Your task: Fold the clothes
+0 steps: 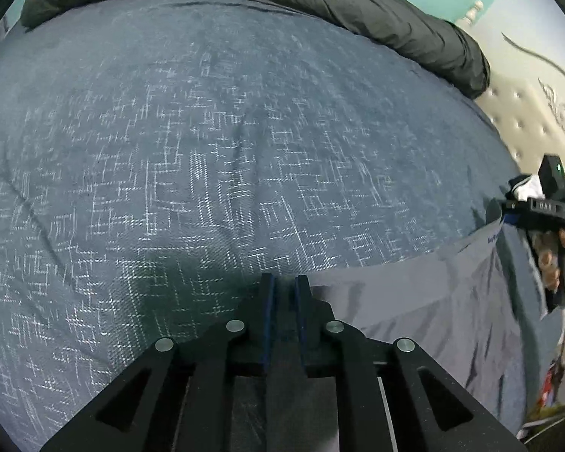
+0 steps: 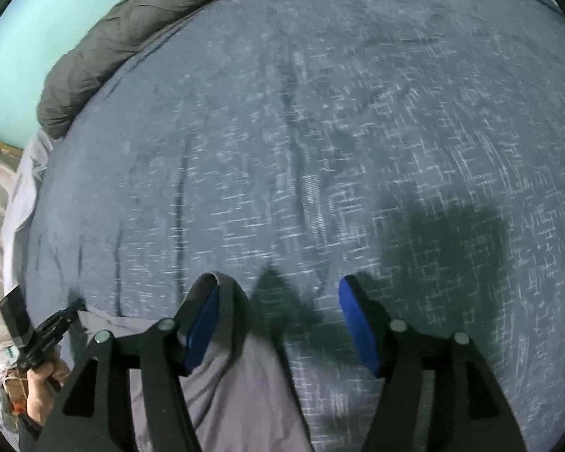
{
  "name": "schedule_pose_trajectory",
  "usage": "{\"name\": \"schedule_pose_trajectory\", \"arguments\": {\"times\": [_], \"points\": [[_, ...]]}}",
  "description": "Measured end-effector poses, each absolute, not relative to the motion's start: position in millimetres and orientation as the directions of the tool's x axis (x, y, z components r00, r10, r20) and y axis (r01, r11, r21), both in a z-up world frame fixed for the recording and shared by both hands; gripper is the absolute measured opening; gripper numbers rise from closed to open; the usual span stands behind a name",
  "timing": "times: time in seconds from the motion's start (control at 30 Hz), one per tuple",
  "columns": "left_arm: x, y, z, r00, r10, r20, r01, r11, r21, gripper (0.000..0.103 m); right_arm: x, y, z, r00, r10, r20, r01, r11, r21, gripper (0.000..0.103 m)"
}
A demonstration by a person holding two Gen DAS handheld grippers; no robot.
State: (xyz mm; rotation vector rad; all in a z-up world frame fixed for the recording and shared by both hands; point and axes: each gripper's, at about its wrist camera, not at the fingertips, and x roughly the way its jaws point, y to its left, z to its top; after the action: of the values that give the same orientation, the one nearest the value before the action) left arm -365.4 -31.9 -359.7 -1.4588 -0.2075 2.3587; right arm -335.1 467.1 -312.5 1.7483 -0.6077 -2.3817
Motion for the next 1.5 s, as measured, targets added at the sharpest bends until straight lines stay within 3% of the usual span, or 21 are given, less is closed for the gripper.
{"name": "schedule_pose_trajectory", "arguments": {"times": [0.23, 0.4, 0.57, 0.7, 0.83, 0.97, 1.13, 1.43, 1.47, 1.5], "points": [[-360, -35, -350, -0.455, 0.341, -0.823, -0.233, -0.937, -0.260, 0.004, -341, 470, -312, -0.296, -0.316, -0.901, -0.187, -0.906, 0.379, 0.066], [-361, -33, -348, -0.463, 0.316, -0.828, -0.246, -0.944, -0.222, 0.003, -341, 481, -314, -0.206, -0.303, -0.931, -0.320, -0.878, 0.357, 0.068], [-361, -32, -350, -0.463, 0.318, -0.827, -0.232, -0.944, -0.233, 0.004, -340, 476, -290, -0.249, -0.230, -0.941, -0.229, -0.930, 0.288, 0.068], [-359, -38, -349, -0.464, 0.323, -0.825, -0.222, -0.944, -0.245, 0.004, -327, 478, -273, -0.358, -0.259, -0.897, -0.105, -0.944, 0.314, 0.068], [-359, -60, -346, -0.466, 0.326, -0.823, -0.213, -0.944, -0.253, 0.004, -306, 476, -279, -0.388, -0.257, -0.885, 0.028, -0.963, 0.267, 0.068], [-360, -67, -346, -0.468, 0.326, -0.821, -0.205, -0.944, -0.258, 0.004, -304, 466, -296, -0.359, -0.219, -0.907, 0.123, -0.975, 0.187, 0.061], [-352, -64, -339, -0.492, 0.288, -0.821, -0.159, -0.958, -0.241, 0.004, -312, 448, -311, -0.366, -0.183, -0.912, 0.169, -0.977, 0.128, 0.061], [-365, -74, -343, -0.499, 0.270, -0.824, -0.076, -0.960, -0.268, 0.004, -337, 423, -325, -0.408, -0.209, -0.889, 0.157, -0.975, 0.157, 0.061], [-364, -75, -343, -0.498, 0.273, -0.823, -0.072, -0.959, -0.274, 0.004, -339, 421, -327, -0.407, -0.211, -0.889, 0.161, -0.974, 0.157, 0.056], [-362, -75, -343, -0.498, 0.277, -0.822, -0.070, -0.957, -0.281, 0.004, -340, 418, -329, -0.403, -0.202, -0.892, 0.165, -0.975, 0.147, 0.045]]}}
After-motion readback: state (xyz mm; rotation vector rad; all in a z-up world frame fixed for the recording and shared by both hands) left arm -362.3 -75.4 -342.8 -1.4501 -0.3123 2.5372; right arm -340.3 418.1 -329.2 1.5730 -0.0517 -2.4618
